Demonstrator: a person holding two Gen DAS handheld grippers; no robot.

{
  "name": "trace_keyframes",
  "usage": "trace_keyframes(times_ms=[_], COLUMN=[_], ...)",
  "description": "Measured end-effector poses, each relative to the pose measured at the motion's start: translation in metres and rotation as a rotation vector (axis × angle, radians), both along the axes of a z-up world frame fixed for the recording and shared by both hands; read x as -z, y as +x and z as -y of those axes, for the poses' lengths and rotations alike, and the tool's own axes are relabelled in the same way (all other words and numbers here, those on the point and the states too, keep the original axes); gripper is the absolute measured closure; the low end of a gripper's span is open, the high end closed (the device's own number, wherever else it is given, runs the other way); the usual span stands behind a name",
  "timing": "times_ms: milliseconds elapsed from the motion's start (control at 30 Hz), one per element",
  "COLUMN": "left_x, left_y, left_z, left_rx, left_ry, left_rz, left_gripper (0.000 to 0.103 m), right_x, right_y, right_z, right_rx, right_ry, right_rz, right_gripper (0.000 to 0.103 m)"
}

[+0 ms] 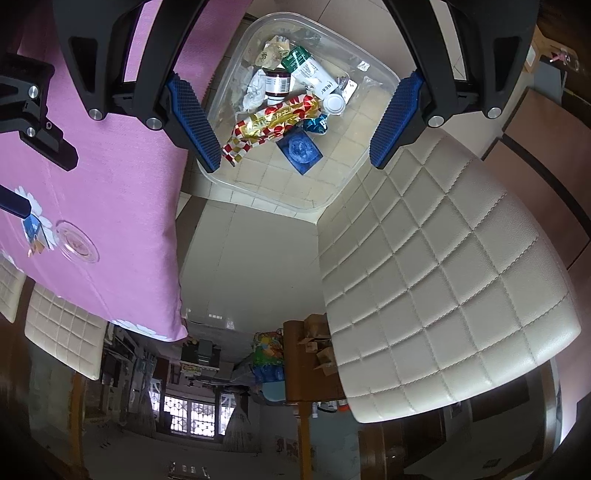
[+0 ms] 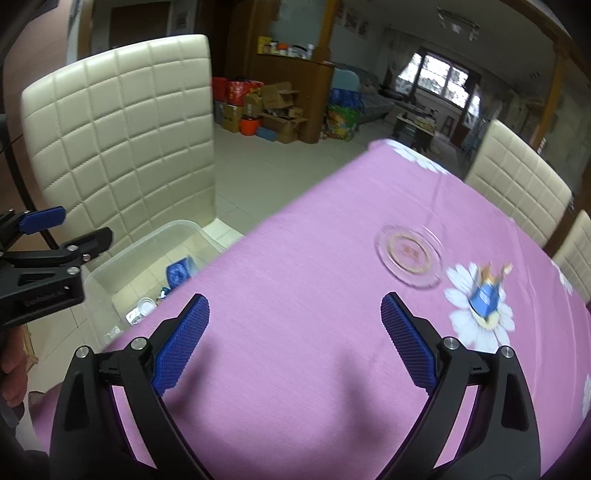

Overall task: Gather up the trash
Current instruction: 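Open the right tool to drop the blue container into the bin, then move both tools over the table toward the clear lid and paper carton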

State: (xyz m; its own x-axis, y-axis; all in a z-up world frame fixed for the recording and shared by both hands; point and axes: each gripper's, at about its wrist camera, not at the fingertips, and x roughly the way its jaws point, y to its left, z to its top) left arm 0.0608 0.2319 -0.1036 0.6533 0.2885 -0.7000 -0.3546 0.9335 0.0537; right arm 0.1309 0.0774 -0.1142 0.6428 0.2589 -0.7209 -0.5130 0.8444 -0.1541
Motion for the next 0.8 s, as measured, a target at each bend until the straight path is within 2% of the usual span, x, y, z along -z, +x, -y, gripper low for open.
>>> trace_keyframes(times_ms=[167,333,433,533,667,800], left_x=[-0.002,-0.009,-0.014,-0.016,-0.013,-0.007], left_y=[0.009,0.029,0.046,0.067,0.094,0.120], left_z=[0.026,0.068,0.093,0.119,0.146,0.165], left_rx=[0.058,0.164,0.239,0.333,0.372,0.403], left_ry=[0.013,0.030,0.025,-0.015,-0.002,0.005], left_rz=[-0.014,-0.023,-0.030,-0.046,-0.066,-0.080], left_gripper=[0.022,0.022,0.022,0.022,0.022,0.022], right_x=[0.000,-0.004,-0.008,-0.011,-0.009,0.002], right_y=[0.006,0.019,0.034,0.050,0.070,0.088], right_z=[0.032,0.078,0.106,0.129,0.151,0.158], right_rx=[0.077,0.188,0.265,0.327,0.365,0.371], right_ry=[0.008,0.015,0.019,0.041,0.066,0.051], right_rz=[-0.015,0.006,0.011,0.007,-0.020,-0.041], right_gripper=[0.010,0.011,0.016,0.021,0.031,0.037])
